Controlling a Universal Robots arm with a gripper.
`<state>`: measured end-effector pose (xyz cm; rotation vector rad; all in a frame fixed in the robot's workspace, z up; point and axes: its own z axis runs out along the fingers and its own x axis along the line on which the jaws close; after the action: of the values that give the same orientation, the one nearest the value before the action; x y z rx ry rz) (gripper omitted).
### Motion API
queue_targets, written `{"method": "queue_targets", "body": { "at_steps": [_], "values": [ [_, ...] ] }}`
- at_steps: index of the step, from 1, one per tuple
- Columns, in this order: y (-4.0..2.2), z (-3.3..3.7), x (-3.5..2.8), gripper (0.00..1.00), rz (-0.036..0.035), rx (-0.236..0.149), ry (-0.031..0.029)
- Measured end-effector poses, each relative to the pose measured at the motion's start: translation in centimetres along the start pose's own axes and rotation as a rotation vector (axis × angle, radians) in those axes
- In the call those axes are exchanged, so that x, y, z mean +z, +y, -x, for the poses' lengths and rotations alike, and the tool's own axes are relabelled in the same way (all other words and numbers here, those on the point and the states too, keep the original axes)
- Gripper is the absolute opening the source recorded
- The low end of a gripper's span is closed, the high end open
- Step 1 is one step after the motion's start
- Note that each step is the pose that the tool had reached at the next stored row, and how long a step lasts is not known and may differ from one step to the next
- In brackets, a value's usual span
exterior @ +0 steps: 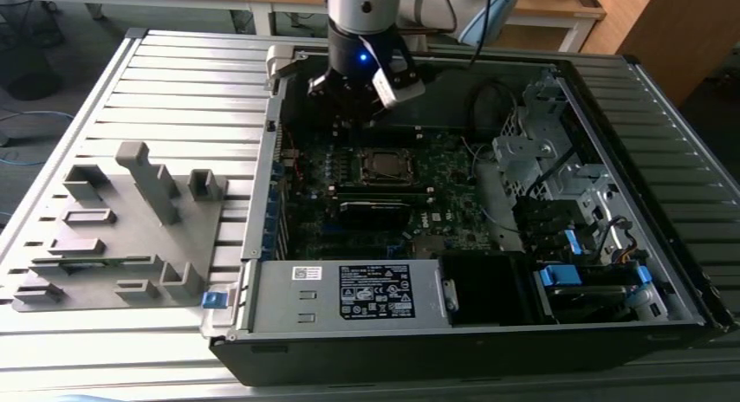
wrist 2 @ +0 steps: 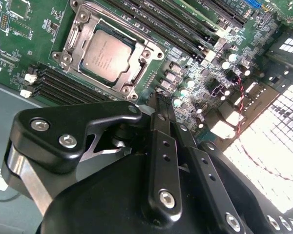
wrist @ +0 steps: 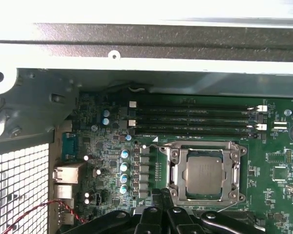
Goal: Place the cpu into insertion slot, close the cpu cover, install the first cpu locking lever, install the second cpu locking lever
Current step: 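Install the first cpu locking lever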
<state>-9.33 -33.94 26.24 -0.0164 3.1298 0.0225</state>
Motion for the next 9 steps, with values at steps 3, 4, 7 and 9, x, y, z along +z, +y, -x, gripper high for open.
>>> {"method": "queue_targets", "body": {
  "at_steps": [3,4,7,9],
  "values": [
    [0.0,0.0,-0.17,0.11,0.0,0.0,0.0],
    [0.0,0.0,-0.17,0.11,0.0001,0.0,-0.0001],
    [0.0,0.0,-0.18,0.11,0.0001,0.0,-0.0001],
    [0.0,-0.09,-0.18,0.11,-0.0001,0.0,0.0001]
  ]
}}
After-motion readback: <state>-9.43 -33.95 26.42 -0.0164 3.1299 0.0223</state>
